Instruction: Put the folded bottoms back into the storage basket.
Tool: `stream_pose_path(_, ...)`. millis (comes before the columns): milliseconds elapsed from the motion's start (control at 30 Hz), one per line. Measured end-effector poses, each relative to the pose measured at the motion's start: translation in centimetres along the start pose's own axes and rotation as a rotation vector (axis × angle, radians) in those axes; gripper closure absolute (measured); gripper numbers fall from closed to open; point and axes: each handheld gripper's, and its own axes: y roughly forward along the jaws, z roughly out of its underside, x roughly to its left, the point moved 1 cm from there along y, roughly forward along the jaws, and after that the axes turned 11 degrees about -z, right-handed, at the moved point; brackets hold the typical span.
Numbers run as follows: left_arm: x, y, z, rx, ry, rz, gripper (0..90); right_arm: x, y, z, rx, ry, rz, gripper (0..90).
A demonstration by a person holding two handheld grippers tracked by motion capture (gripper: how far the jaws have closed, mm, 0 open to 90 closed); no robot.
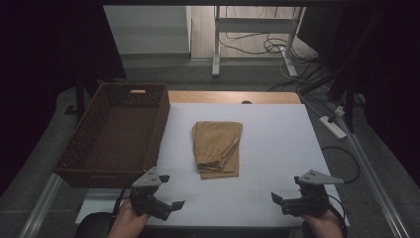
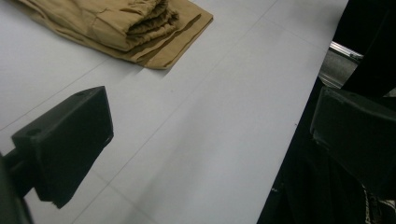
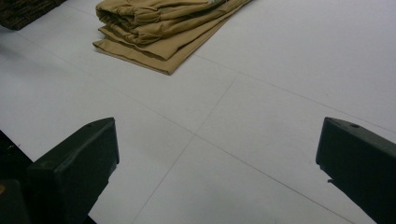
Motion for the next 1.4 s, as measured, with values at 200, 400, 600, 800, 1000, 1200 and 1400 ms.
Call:
stream_pose_path(200, -0.2, 1.5, -1.2, 0.000, 0.024, 0.010, 0.0, 0.0, 0.0, 0.0, 0.000, -0.002, -0.003, 0.2)
stream_pose_path(400, 0.2, 3.0, -2.1, 0.016, 0.035, 0.009, 0.0, 0.0, 0.0, 0.0, -0.001, -0.004, -0.006, 0.2)
stream_pose_path(600, 0.8, 4.3, -3.2, 0.020, 0.039, -0.005, 0.0, 0.1, 0.0, 0.0, -0.003, -0.007, -0.006, 0.2)
stream_pose_path(800, 1.4, 5.4, -4.0, 0.021, 0.037, -0.028, 0.0, 0.0, 0.0, 0.0, -0.004, -0.005, -0.007, 0.2)
stream_pose_path(1000, 2.1, 6.4, -4.6, 0.015, 0.027, -0.048, 0.0, 0.1, 0.0, 0.0, -0.005, -0.007, -0.006, 0.2)
stream_pose_path(1200, 3.0, 7.6, -5.4, 0.011, 0.026, -0.066, 0.0, 0.1, 0.0, 0.0, -0.006, -0.007, -0.007, 0.2)
stream_pose_path(1400, 4.0, 8.9, -6.3, 0.029, 0.021, -0.077, 0.0, 0.1, 0.0, 0.0, -0.007, -0.009, -0.007, 0.2)
